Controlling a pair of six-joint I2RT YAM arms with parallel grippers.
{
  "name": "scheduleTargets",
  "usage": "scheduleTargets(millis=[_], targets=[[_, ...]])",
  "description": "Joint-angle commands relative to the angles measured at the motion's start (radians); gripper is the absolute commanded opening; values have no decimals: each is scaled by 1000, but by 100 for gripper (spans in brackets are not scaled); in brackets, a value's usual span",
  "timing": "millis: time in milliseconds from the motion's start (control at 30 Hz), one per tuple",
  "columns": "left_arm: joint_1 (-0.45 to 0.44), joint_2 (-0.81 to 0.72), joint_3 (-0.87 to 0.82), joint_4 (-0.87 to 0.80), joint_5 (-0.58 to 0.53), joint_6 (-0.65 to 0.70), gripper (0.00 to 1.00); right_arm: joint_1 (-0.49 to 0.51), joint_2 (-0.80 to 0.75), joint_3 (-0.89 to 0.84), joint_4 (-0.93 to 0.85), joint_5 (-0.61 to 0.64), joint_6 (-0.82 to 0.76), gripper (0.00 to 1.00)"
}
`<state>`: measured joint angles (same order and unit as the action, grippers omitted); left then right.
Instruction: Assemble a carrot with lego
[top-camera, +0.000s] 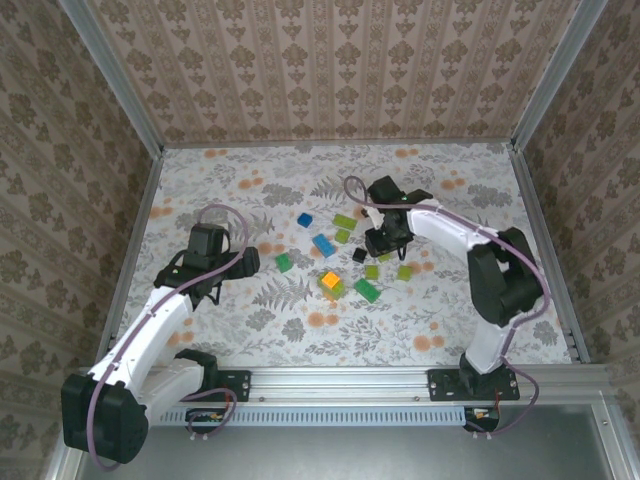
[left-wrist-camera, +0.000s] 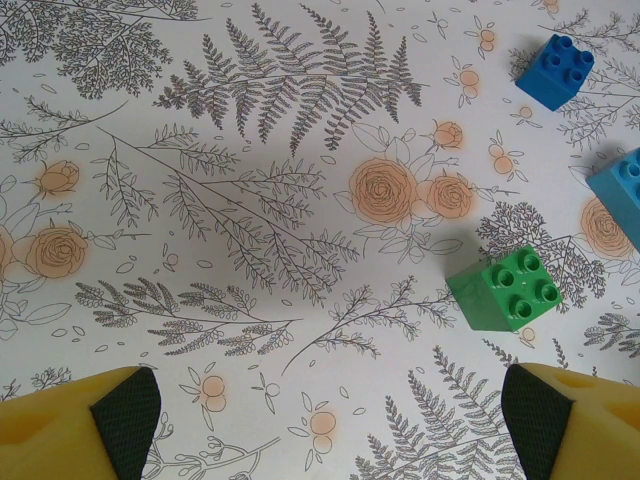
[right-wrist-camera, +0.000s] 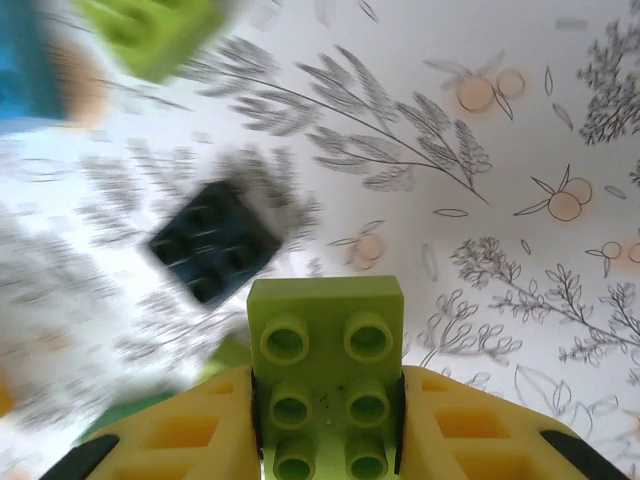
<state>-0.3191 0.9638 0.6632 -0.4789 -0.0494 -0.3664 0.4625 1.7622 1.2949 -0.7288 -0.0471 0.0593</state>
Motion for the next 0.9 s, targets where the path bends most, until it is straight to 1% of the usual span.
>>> scheduleTargets(millis=[0, 167, 367, 567, 867], targets=[[-1, -17, 14, 6, 2, -4, 92, 85, -95, 6, -116, -56, -8, 34], [-1, -16, 13, 7, 2, -4, 92, 218, -137, 37, -178, -76, -17, 34], [-3, -15, 13, 6, 3, -5, 92, 326, -112, 116, -204, -64, 4, 33], [-8, -17, 15, 3, 0, -5, 92, 359, -60, 177, -219, -56, 1, 33], [-10, -16, 16, 4, -2, -2, 92, 366, 32, 269, -262, -51, -31, 33]])
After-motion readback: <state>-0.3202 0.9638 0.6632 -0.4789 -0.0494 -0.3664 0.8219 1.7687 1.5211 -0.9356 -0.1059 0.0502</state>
